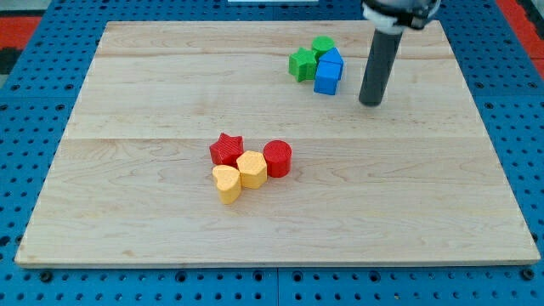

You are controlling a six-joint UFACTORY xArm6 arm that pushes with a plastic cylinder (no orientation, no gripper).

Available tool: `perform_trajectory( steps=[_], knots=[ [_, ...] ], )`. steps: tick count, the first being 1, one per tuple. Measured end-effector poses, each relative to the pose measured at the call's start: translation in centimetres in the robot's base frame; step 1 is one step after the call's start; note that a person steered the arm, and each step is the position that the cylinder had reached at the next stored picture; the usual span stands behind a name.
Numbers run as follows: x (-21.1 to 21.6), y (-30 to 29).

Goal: Push the green star and triangle slightly to left

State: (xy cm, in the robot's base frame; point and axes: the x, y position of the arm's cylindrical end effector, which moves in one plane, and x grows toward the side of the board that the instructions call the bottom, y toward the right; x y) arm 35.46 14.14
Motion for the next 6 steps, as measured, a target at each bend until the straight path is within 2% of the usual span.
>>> perform_trajectory(
  steps=[1,3,5,6],
  knots=[
    [-4.1,0.2],
    [-7.3,-6.6],
    [-9.6,-14.0],
    [-7.4,-14.5]
  ],
)
